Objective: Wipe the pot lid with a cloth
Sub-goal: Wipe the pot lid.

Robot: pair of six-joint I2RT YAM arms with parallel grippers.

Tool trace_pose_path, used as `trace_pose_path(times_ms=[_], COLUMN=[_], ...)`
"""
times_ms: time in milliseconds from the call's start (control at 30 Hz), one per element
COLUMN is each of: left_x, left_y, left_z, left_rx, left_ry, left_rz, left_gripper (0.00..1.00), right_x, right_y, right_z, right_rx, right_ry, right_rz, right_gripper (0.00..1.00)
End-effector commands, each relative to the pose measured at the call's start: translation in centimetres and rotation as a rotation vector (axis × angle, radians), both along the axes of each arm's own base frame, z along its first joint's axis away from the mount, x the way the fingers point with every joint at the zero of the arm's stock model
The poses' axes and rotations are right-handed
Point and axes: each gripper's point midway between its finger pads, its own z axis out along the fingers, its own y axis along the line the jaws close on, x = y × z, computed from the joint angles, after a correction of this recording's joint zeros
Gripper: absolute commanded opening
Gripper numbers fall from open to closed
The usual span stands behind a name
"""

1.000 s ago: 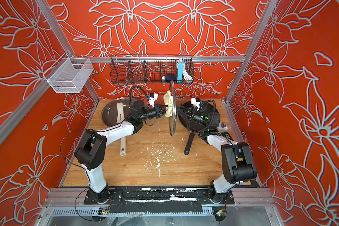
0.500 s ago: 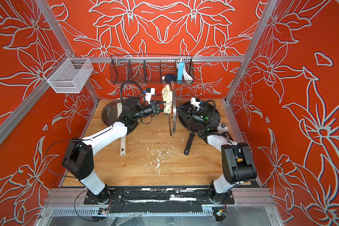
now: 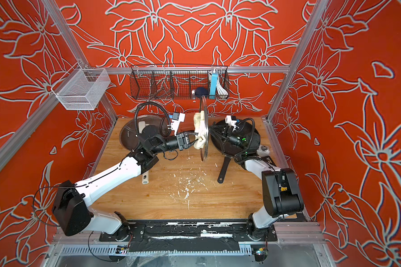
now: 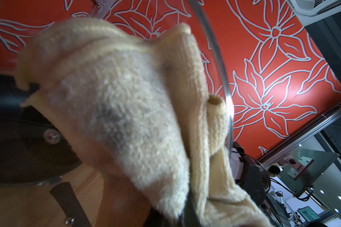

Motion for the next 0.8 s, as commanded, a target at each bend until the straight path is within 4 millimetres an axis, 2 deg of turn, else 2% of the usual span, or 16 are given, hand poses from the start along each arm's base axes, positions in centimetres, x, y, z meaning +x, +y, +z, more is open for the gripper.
trace_pose_path(times_ms=[0, 167, 333, 533, 633, 767], left_x=[0.3, 1.3, 3.4, 6.3, 8.2, 10.1], left_y=[-0.2, -1.0, -1.6, -1.5, -0.8, -0.3], left_z=[-0.8, -3.8, -7.5, -10.8, -12.0, -12.7], left_rx=[0.013, 0.03, 0.058, 0.049, 0.038, 0.021], left_ry=[-0.016, 0.054, 0.132, 0.228, 0.27, 0.299], left_rz=[0.017, 0.007, 0.023, 0.043, 0.065, 0.085], left_gripper=[0.0, 0.0, 0.0, 0.0, 0.0, 0.0], right_x=[-1.5, -1.5, -1.5, -1.5, -1.5, -1.5], right_y=[-0.3, -0.3, -0.3, -0.3, -0.3, -0.3], right_z=[4.9, 5.2, 5.3, 5.2, 5.2, 5.1], right_rx=[0.065, 0.069, 0.069, 0.069, 0.068, 0.067], right_ry=[-0.185, -0.189, -0.191, -0.191, -0.191, -0.189], right_rz=[-0.011, -0.012, -0.012, -0.014, -0.014, -0.014], right_gripper=[0.0, 0.0, 0.0, 0.0, 0.0, 0.0])
